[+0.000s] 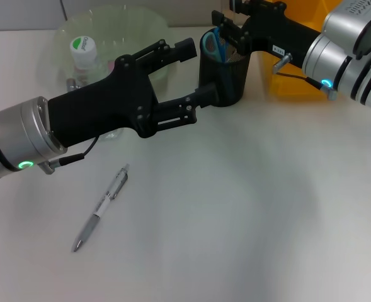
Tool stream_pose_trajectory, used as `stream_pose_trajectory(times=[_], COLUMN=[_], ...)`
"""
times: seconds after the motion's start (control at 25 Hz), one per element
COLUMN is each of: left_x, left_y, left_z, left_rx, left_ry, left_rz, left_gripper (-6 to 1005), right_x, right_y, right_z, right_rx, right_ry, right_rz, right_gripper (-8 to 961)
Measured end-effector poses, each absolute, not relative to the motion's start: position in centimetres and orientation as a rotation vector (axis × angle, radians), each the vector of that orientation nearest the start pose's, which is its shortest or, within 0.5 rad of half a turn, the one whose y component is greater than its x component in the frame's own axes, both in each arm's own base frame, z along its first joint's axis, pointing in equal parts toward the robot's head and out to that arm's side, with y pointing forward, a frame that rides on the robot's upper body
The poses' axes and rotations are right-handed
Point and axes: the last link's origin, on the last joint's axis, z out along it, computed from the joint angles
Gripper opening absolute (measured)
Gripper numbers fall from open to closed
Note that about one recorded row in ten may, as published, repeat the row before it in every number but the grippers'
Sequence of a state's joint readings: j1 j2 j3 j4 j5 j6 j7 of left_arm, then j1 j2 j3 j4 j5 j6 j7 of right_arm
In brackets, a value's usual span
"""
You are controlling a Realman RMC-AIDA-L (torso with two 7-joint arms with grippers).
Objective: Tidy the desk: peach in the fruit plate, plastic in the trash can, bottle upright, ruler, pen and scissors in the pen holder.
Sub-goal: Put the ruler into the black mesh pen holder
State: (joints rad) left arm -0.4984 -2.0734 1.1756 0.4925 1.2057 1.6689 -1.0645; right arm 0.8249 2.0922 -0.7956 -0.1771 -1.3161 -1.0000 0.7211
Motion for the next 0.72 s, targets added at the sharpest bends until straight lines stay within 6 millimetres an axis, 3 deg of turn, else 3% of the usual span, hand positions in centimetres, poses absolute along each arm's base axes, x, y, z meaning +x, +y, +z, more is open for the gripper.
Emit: stream_pose_trajectory(times=[0.72], left_x=[-19.77], left_y=[30.7], left_z=[-1.71], left_rx=[-2.59], left_ry=[-0.247], left_rz=[-1.391], left_gripper=[834], right_x=[20.87], right_y=[41.73], right_z=[-4.53], right_rx=[-2.23], right_ry=[0.38], right_rz=[0.809], right_gripper=[607])
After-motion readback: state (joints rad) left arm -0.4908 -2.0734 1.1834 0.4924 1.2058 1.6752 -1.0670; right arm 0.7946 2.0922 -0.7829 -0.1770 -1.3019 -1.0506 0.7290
